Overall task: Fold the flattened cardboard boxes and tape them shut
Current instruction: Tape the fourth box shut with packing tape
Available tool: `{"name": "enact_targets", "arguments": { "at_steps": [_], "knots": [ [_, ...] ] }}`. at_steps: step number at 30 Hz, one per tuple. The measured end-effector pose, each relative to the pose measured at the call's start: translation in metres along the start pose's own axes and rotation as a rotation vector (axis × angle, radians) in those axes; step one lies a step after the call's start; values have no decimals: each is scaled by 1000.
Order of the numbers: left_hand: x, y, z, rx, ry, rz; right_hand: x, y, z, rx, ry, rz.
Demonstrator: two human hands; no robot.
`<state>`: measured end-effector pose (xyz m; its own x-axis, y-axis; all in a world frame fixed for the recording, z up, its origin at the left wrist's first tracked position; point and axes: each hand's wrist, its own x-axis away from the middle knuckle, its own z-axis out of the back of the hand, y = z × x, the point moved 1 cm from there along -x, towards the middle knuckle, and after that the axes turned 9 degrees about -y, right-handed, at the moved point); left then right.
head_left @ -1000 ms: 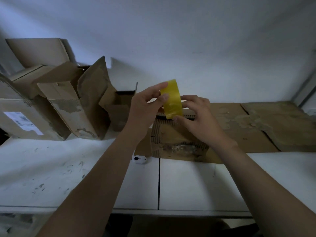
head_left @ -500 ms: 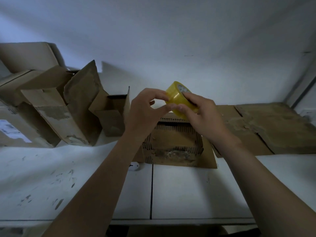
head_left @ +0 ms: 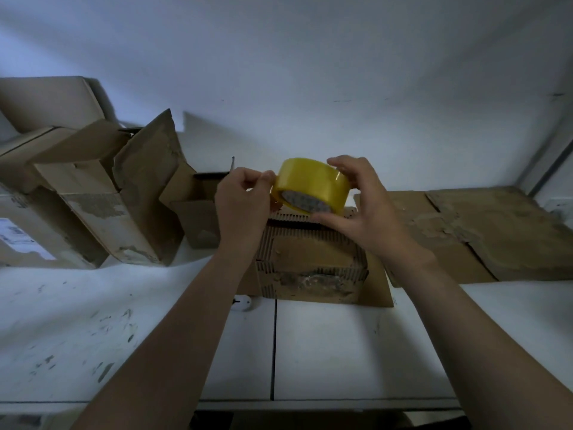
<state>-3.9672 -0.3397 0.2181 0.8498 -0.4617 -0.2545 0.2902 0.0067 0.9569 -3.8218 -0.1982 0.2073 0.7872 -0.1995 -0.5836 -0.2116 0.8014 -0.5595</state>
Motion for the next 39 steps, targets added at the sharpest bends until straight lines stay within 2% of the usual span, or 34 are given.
{"name": "enact_targets", "arguments": {
  "at_steps": [3, 6, 11, 15, 20, 23, 28, 39],
  "knots": [
    [2, 0, -1, 97, -27, 85, 2, 7, -7, -60, 40, -49],
    [3, -7, -2, 81, -40, 131, -1, 11, -7, -102, 71, -86],
    [0, -14, 2, 121, -31, 169, -5, 17, 8, 81, 5, -104],
    [-5, -21, 12, 168, 21, 194, -4, 25, 23, 315, -52, -113],
    [-6, -36, 25, 231, 61, 262, 8, 33, 21, 213, 14, -215],
    [-3, -48, 28, 261, 46, 320, 12, 33, 13, 160, -21, -183],
    [2, -61, 29, 281, 24, 377, 10, 37, 10, 375, -85, -161],
    [1, -86, 45, 290, 59, 482, 2, 20, -4, 522, -186, -106]
  ]
}}
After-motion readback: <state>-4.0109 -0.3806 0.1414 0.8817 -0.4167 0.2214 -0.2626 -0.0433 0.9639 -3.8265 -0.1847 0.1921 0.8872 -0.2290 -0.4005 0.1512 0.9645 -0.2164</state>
